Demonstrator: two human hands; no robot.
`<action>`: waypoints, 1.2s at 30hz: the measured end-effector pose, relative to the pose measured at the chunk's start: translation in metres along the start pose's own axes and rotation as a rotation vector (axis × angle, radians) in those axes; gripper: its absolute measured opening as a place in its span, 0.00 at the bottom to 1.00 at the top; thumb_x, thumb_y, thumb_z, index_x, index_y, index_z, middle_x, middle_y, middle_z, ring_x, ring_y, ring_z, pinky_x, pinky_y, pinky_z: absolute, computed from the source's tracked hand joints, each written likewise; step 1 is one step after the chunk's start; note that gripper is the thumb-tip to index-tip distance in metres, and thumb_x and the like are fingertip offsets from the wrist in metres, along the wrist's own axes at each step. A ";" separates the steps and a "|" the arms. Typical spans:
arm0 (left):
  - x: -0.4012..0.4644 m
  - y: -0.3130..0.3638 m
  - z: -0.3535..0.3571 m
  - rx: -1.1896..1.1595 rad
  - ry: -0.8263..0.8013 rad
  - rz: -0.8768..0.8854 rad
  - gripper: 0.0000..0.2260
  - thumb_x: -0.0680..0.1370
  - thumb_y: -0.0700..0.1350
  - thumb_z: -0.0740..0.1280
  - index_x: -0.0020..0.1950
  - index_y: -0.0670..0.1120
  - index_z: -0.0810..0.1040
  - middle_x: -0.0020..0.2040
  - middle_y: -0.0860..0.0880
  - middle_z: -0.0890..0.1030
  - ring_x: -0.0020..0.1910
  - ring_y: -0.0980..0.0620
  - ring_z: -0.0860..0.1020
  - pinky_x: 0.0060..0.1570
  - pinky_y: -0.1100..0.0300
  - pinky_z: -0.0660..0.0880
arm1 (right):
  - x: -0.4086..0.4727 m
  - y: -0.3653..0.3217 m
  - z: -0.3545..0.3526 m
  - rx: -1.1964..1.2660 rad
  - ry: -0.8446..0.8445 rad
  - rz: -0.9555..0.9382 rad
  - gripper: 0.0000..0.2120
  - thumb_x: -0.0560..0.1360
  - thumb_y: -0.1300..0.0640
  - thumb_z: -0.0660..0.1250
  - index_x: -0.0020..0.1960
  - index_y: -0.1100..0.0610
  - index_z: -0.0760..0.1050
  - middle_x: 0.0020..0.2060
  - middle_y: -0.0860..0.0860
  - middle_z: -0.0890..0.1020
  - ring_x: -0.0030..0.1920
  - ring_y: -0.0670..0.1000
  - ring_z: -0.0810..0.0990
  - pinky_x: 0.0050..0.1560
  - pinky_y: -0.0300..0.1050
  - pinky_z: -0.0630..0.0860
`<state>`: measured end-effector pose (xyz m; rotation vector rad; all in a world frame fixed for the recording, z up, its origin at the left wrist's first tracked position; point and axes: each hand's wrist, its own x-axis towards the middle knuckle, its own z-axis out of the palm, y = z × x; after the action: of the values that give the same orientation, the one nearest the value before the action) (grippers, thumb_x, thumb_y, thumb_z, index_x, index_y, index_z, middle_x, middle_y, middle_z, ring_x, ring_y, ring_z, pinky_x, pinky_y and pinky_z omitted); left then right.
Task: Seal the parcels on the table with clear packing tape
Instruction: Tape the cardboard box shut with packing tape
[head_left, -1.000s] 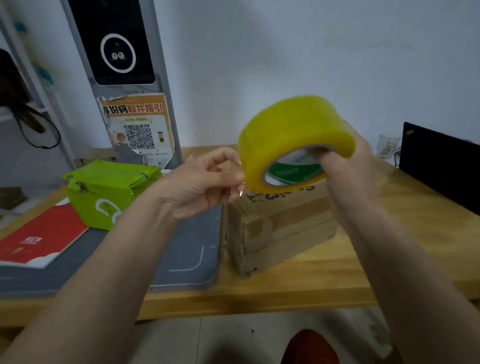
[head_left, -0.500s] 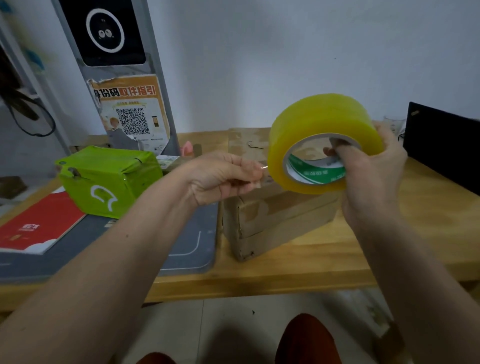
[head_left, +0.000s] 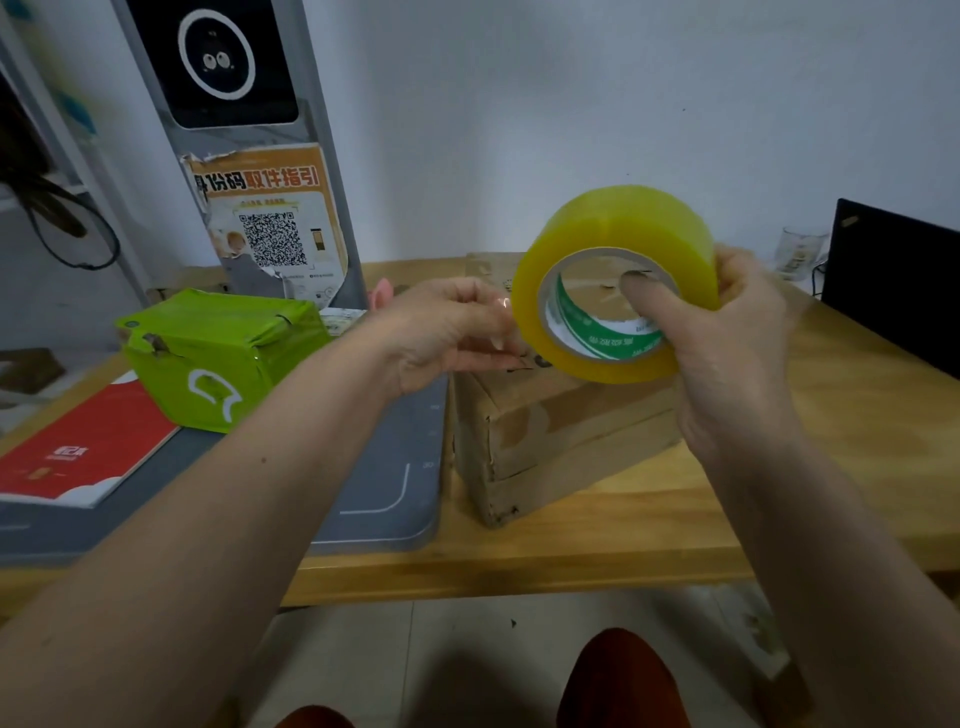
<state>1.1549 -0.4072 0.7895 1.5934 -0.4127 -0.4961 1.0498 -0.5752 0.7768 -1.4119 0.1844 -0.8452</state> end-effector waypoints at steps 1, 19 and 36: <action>0.001 0.000 -0.001 0.019 0.027 0.012 0.07 0.76 0.30 0.68 0.45 0.41 0.77 0.40 0.41 0.81 0.39 0.48 0.83 0.40 0.56 0.83 | 0.000 -0.001 0.000 -0.012 -0.024 0.007 0.18 0.68 0.60 0.77 0.53 0.49 0.75 0.48 0.50 0.84 0.47 0.49 0.84 0.48 0.45 0.80; 0.012 -0.009 0.001 0.027 0.361 0.092 0.08 0.77 0.36 0.71 0.38 0.42 0.78 0.30 0.47 0.79 0.26 0.56 0.76 0.26 0.67 0.71 | 0.013 0.011 0.003 -0.141 -0.067 0.040 0.17 0.70 0.69 0.68 0.54 0.53 0.74 0.42 0.49 0.80 0.42 0.49 0.81 0.44 0.46 0.78; 0.027 -0.023 0.004 0.281 0.480 0.221 0.07 0.76 0.41 0.73 0.38 0.47 0.80 0.38 0.49 0.82 0.39 0.54 0.79 0.48 0.59 0.78 | 0.013 0.006 -0.004 -0.337 -0.129 0.013 0.12 0.68 0.61 0.73 0.50 0.58 0.76 0.46 0.62 0.82 0.44 0.63 0.82 0.44 0.56 0.80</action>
<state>1.1747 -0.4229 0.7651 1.8435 -0.2928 0.1239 1.0591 -0.5861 0.7750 -1.7729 0.2453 -0.7317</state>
